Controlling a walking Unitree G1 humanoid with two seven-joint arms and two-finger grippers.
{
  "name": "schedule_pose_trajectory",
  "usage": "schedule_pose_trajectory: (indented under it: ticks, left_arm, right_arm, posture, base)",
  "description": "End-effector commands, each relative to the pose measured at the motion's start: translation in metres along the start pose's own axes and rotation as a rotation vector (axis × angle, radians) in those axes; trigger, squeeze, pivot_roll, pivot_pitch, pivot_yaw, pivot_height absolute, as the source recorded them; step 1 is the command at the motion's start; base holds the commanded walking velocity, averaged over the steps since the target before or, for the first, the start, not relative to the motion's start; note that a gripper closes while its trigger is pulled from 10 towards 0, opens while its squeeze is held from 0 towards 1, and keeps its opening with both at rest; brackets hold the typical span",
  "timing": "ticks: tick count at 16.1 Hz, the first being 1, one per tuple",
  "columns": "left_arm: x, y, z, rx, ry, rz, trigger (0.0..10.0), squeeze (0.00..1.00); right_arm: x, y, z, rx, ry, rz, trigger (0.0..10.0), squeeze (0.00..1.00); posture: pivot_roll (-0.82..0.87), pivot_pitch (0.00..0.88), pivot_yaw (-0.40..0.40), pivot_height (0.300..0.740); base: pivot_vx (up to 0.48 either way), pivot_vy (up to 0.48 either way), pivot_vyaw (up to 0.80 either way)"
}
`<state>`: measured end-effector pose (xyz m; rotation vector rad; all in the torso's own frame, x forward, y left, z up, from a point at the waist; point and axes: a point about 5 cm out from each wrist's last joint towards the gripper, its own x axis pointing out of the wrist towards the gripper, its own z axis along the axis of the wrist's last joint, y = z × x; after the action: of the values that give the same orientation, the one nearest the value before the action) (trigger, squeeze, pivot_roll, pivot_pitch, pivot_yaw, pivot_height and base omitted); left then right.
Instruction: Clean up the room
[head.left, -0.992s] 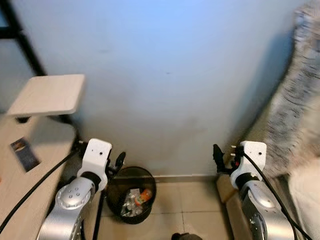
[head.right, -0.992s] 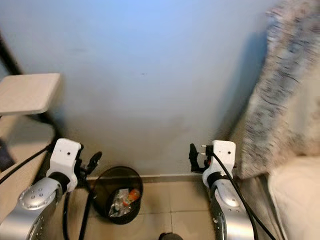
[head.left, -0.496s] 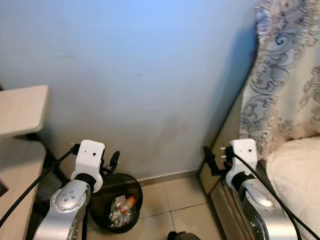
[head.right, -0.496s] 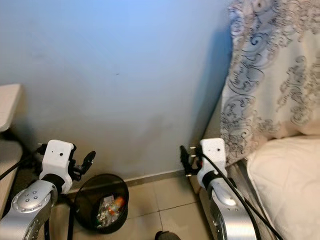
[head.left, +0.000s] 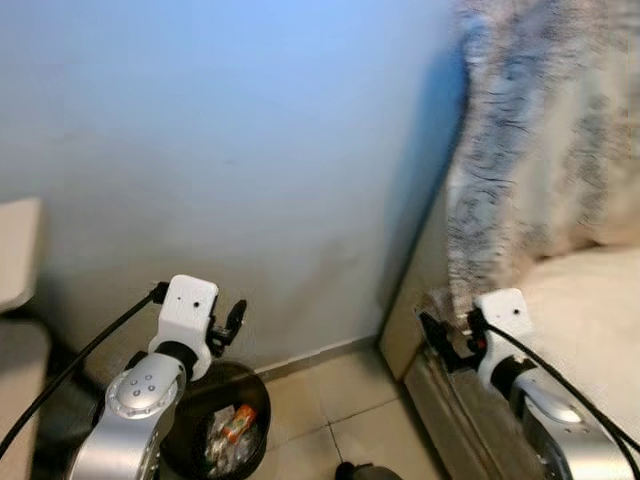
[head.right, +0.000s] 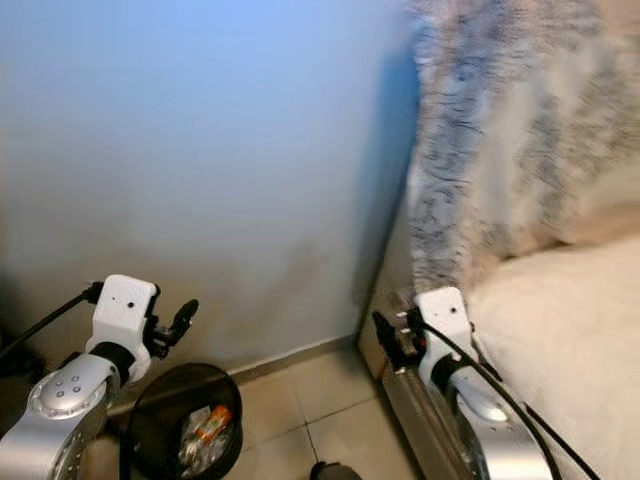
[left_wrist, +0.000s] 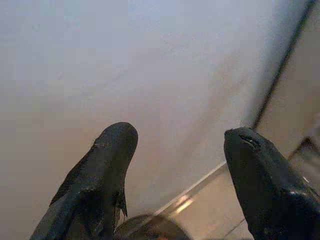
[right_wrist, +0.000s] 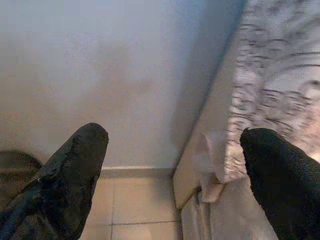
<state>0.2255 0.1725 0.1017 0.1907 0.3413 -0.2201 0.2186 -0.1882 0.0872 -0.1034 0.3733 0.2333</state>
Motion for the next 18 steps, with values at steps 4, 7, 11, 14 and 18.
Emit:
schedule_pose_trajectory:
  ticks: [4,7,11,14,18]
  left_arm:
    - [-0.006,0.002,0.005,-0.025,-0.018,-0.032,10.0,0.0]
    - [-0.006,0.008,-0.002,-0.067,0.0,-0.012,10.0,0.0]
    - [-0.001,0.008,-0.002,-0.048,-0.024,0.074,10.0,0.0]
    - [0.001,0.005,0.003,-0.067,-0.055,0.038,10.0,0.0]
    - [0.006,0.004,0.003,-0.082,-0.066,0.064,10.0,0.0]
  right_arm:
    - [-0.002,0.011,-0.003,0.079,-0.009,-0.05,10.0,0.0]
    - [-0.01,0.021,-0.012,0.077,0.017,-0.025,10.0,0.0]
    - [-0.01,0.017,-0.005,0.085,-0.012,-0.068,10.0,0.0]
    - [-0.008,0.019,-0.001,0.083,-0.029,-0.068,10.0,0.0]
    - [0.001,0.016,0.009,0.105,-0.056,-0.1,10.0,0.0]
  posture:
    - [-0.06,0.0,0.044,0.74]
    - [-0.07,0.0,0.056,0.74]
    - [-0.11,0.0,0.064,0.74]
    - [-0.12,0.0,0.063,0.74]
    - [-0.13,0.0,0.059,0.74]
  base:
    - [0.0,0.0,-0.8]
    - [0.0,0.0,-0.8]
    - [0.0,0.0,-0.8]
    - [0.0,0.0,-0.8]
    - [0.0,0.0,-0.6]
